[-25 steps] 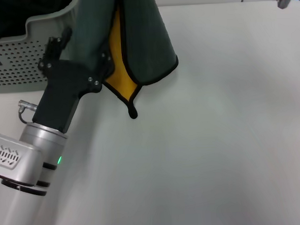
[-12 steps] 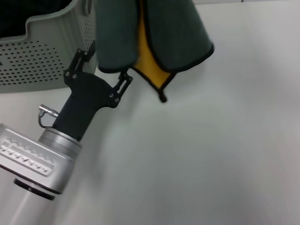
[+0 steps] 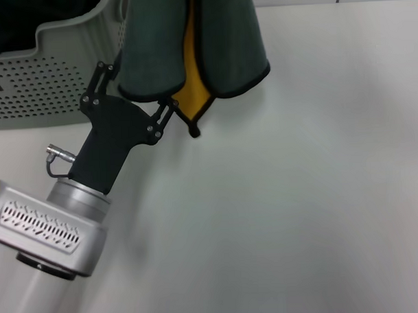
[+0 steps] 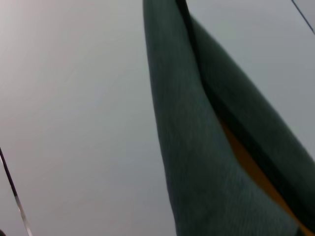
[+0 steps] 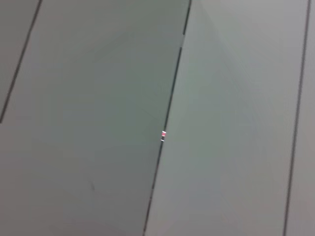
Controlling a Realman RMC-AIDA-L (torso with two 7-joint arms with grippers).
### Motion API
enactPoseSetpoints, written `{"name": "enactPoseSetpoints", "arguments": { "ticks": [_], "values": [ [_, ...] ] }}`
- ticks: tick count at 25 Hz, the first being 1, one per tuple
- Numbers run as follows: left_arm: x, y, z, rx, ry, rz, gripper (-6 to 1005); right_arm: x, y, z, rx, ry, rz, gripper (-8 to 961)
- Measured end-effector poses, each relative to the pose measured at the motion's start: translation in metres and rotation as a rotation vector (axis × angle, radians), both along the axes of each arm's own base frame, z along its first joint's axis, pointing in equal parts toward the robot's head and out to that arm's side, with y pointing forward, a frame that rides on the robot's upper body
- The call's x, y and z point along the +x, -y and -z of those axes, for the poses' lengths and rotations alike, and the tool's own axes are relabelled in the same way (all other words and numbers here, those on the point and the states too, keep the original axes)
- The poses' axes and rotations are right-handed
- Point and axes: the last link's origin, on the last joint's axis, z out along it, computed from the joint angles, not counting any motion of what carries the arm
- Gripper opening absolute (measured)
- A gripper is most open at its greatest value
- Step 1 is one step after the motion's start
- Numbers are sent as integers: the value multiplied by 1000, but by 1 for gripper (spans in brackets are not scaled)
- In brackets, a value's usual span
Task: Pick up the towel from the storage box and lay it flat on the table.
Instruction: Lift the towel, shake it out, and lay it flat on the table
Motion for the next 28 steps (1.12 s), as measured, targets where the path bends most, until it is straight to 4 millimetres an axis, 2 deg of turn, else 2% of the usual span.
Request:
{"name": "enactPoseSetpoints", "arguments": {
  "ticks": [12,28],
  "values": [
    [3,14,-16,97,54,59,706,15,-9,3,-3,11,53,17],
    [17,36,-5,19,43,215,703,39,-31,-3,23,-4,161,18]
  ]
}}
